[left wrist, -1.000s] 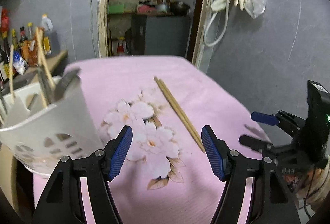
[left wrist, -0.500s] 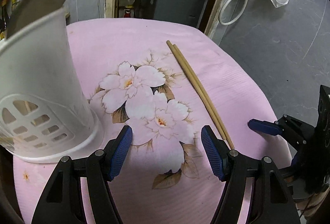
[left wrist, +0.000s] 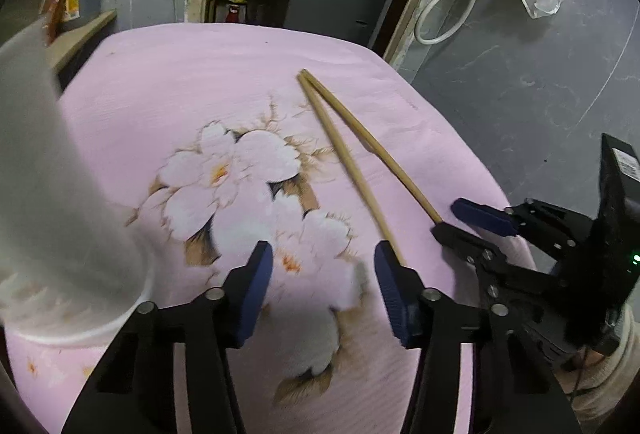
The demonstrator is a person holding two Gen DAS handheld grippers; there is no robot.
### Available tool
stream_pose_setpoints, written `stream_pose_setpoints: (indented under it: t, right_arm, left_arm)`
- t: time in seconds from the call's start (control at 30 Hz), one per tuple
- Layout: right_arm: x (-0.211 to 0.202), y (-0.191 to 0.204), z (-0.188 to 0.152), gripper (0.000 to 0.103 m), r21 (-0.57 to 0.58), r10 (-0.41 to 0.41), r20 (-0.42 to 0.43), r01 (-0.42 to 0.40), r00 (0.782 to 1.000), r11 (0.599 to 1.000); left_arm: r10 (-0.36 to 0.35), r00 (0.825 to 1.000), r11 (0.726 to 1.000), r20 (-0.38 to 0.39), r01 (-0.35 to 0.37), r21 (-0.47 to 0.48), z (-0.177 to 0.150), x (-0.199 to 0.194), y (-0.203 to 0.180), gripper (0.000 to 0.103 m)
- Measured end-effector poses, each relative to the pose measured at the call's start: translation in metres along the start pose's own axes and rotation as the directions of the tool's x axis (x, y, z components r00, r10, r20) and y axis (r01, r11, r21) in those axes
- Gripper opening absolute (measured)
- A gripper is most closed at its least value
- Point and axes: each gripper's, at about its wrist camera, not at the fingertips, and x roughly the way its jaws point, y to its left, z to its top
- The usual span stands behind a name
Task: Organize utensils
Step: 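Close the left gripper on one chopstick while the right gripper grasps the other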
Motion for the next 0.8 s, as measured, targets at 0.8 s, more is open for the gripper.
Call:
stream_pose_setpoints:
  t: [0.8]
  right_arm:
    - [-0.041,-0.033,-0.037,0.003,0.114,0.020,0.001,-0.020,1.000,0.993]
  left_arm:
    - [-0.033,0.990,0.995,-0.138,0.019,-0.099,0.034,0.035,-0.006,0.004]
